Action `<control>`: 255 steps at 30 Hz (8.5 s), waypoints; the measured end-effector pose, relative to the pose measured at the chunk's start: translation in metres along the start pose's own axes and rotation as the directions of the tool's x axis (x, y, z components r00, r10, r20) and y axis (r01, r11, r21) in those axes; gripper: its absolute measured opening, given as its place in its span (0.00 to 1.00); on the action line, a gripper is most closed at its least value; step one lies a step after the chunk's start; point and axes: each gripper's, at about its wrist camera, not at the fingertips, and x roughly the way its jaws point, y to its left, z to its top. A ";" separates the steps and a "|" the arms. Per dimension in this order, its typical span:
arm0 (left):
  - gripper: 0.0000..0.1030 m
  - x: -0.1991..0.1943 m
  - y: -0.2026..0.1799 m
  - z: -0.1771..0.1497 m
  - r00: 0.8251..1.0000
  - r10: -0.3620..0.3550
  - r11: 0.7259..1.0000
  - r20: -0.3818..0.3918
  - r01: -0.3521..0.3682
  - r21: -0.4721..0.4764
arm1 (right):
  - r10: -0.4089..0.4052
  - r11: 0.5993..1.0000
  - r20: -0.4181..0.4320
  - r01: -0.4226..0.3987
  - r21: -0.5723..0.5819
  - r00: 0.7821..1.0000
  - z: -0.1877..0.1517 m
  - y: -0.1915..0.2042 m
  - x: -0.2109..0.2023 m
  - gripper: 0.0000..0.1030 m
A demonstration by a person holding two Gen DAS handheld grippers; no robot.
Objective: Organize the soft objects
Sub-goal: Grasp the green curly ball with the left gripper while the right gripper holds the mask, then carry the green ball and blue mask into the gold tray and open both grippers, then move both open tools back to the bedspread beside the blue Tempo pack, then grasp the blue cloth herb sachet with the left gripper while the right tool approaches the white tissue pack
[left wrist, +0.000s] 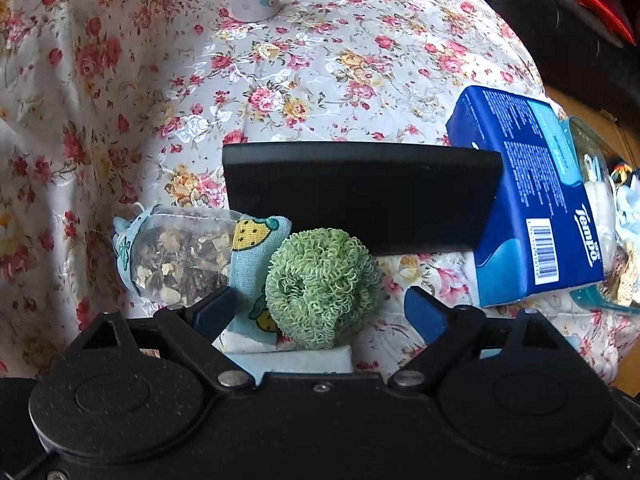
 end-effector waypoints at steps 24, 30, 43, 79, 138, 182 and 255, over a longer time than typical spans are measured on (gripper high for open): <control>0.50 -0.025 0.004 -0.010 0.993 -0.075 0.996 0.086 0.079 -0.035 | 0.024 1.000 0.023 -0.024 -0.003 0.999 0.000 -0.002 -0.009 0.26; 0.50 -0.052 0.000 -0.008 0.987 -0.083 0.995 0.140 0.089 -0.040 | 0.043 0.999 0.060 -0.043 -0.004 0.997 0.005 -0.009 -0.031 0.26; 0.50 -0.105 -0.069 0.023 0.956 -0.173 0.982 0.238 0.147 0.123 | -0.142 0.984 0.267 0.106 0.143 0.953 0.050 -0.088 -0.098 0.26; 0.79 -0.050 -0.216 0.070 0.955 -0.262 0.942 0.136 0.222 0.252 | -0.311 0.764 0.220 0.106 0.636 0.925 0.092 -0.247 -0.070 0.26; 0.85 -0.084 -0.025 0.033 0.955 0.116 0.992 0.272 -0.123 0.006 | -0.394 0.913 0.400 0.300 0.278 0.828 0.096 -0.182 -0.084 0.66; 0.85 0.001 0.074 0.037 0.998 -0.016 0.951 -0.066 -0.005 -0.308 | -0.350 0.935 0.437 0.335 0.112 0.829 0.095 -0.151 -0.086 0.69; 0.89 -0.056 0.113 0.011 0.931 0.075 0.880 0.358 0.107 -0.463 | -0.058 0.992 -0.342 0.091 0.083 0.938 0.032 0.077 0.059 0.62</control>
